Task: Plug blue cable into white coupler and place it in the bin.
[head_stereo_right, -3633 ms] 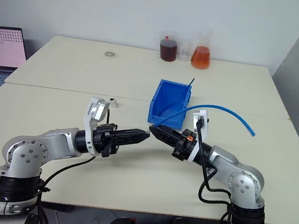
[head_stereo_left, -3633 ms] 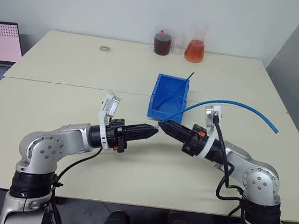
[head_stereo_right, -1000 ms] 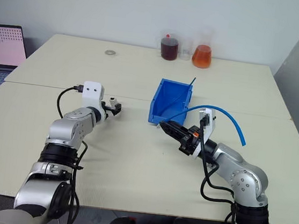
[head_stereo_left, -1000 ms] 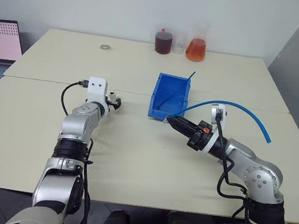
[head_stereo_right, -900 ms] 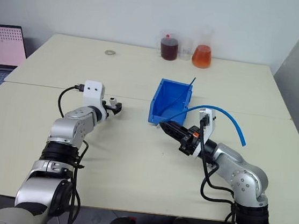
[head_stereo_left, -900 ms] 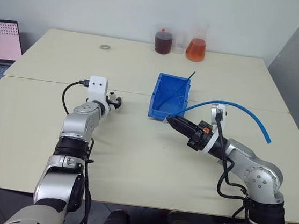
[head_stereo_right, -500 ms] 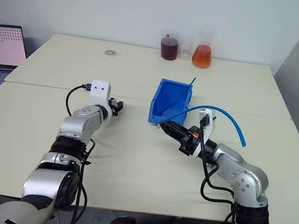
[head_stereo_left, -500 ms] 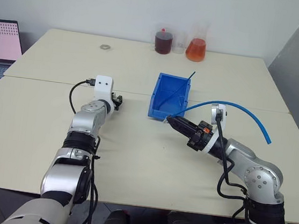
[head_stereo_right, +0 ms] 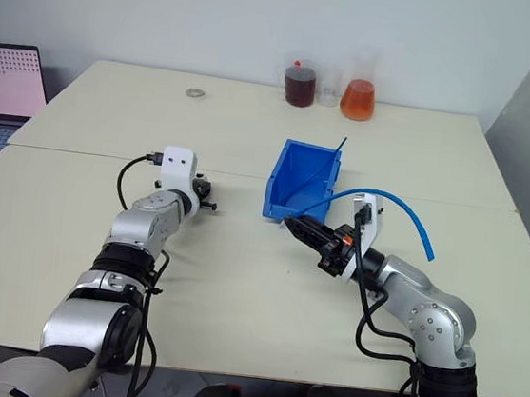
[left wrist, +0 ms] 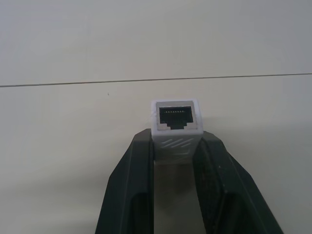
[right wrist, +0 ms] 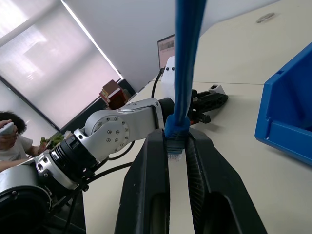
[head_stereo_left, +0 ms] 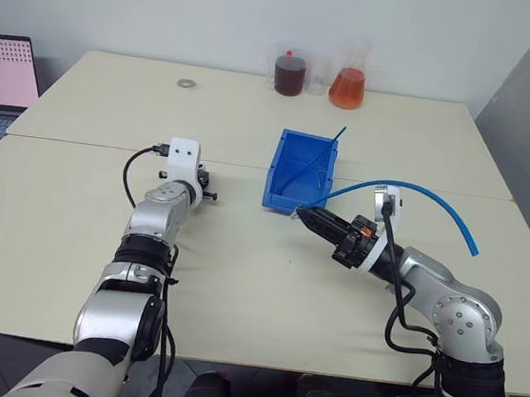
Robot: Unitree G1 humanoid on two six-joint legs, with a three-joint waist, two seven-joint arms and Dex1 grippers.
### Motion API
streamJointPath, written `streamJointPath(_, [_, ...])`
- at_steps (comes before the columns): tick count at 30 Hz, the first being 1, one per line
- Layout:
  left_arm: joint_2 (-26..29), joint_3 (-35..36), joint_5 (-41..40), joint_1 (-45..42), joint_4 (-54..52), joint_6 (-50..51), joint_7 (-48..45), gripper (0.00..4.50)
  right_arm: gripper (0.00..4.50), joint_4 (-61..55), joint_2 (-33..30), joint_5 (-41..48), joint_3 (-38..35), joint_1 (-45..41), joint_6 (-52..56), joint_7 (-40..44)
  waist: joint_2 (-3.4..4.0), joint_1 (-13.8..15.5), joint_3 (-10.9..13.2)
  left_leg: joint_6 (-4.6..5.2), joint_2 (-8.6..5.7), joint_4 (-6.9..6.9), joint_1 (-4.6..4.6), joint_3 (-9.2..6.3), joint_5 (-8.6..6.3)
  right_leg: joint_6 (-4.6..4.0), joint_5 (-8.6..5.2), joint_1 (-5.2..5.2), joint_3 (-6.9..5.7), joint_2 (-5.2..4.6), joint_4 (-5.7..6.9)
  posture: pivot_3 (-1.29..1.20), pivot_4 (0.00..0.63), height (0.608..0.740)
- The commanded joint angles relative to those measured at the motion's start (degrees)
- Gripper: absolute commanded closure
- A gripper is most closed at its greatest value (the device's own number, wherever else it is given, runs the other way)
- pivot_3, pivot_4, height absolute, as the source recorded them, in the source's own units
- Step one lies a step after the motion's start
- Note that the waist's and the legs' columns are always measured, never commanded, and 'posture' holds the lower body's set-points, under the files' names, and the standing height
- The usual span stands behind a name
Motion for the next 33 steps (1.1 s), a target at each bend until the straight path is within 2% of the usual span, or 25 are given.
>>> streamJointPath(1, [2.5,-0.6,-0.9,4.0,-9.1,-0.2,-6.1,3.73,4.31,-3.3,-0.6,0.8,-1.2,0.0,-0.8,0.4,0.00,0.0,0.0,0.00,0.01,0.00,0.00,-0.01,0.00,-0.14,0.08,0.00,-0.01,0.00,0.00,0.00,0.150,0.740])
streamJointPath(5, [7.2,-4.0,-6.1,12.3,-25.3,4.8,-22.1,3.73,4.31,-5.2,-2.9,0.1,-1.1,1.2,-0.7,1.7,0.00,-0.1,0.0,-0.02,0.07,-0.02,0.01,0.00,0.01,-0.18,0.10,-0.02,0.01,-0.01,0.02,0.00,0.150,0.740])
streamJointPath(9, [17.2,-9.7,-8.8,19.5,-38.1,4.1,-40.8,3.73,4.31,-8.0,-7.5,-1.3,0.1,3.5,-1.0,5.1,0.00,0.0,0.0,-0.03,0.07,-0.02,-0.01,0.00,0.01,-0.19,0.09,-0.03,-0.01,-0.02,0.02,0.00,0.150,0.740])
streamJointPath(12, [25.1,-14.7,-7.5,22.8,-43.0,-2.8,-53.7,3.73,4.31,-10.0,-10.8,-3.1,1.8,5.1,-1.6,8.3,0.02,0.0,0.0,-0.02,0.04,-0.01,0.02,0.01,0.01,-0.12,0.04,-0.03,0.00,-0.03,0.03,0.00,0.150,0.740])
streamJointPath(16, [29.8,-18.9,-7.2,23.7,-45.3,-6.5,-63.4,3.73,4.31,-11.3,-14.0,-6.8,4.9,6.1,-3.2,11.7,0.06,0.1,0.0,0.00,0.04,-0.01,0.09,0.04,0.01,0.05,-0.09,0.00,0.03,-0.01,0.00,0.00,0.150,0.740])
streamJointPath(21, [29.4,-25.1,-4.1,21.4,-45.2,-8.7,-69.4,3.73,4.31,-11.6,-15.8,-12.0,9.2,7.5,-6.2,14.7,0.05,0.0,0.0,0.01,-0.02,0.02,0.09,0.05,0.00,0.05,-0.10,0.01,0.03,0.07,0.00,0.00,0.150,0.740])
streamJointPath(33, [25.9,-29.3,2.3,18.2,-39.1,-12.1,-70.7,3.73,4.31,-8.5,-13.4,-21.6,16.0,4.2,-12.0,17.1,0.04,0.0,0.0,0.02,-0.07,0.04,0.06,0.04,0.00,0.05,-0.10,-0.02,0.03,0.22,0.01,0.00,0.150,0.740])
